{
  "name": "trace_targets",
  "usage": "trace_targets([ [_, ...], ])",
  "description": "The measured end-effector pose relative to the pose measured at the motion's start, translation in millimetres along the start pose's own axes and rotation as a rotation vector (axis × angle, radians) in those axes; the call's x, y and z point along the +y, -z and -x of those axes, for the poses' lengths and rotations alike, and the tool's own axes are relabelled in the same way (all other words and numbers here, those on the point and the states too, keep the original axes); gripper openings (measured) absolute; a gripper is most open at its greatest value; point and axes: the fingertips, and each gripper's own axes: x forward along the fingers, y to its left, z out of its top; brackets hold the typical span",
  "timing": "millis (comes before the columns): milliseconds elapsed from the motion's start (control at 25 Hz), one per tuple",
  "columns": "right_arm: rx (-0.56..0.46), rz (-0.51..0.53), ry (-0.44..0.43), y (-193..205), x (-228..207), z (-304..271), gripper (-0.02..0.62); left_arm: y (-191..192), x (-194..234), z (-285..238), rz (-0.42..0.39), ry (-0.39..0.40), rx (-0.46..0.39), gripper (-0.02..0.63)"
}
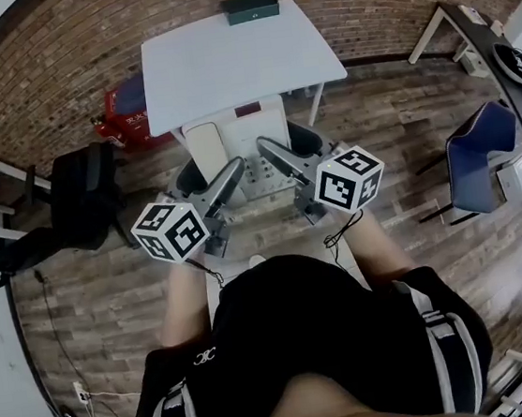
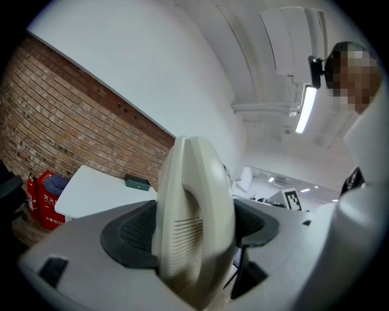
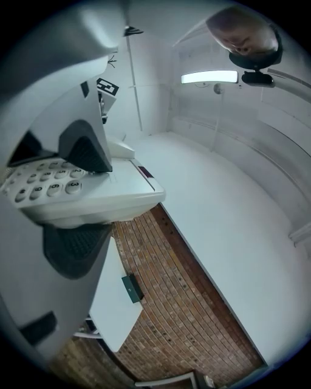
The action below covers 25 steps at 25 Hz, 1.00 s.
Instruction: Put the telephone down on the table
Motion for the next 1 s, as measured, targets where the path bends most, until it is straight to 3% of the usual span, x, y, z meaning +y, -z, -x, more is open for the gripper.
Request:
trace_targets([
  [1000,-0.041,0.011,0.068,18.0,33.6,-86.3,0.229,-28.8,85.4,38.2,-0.012,0.081,0.012,0.377],
])
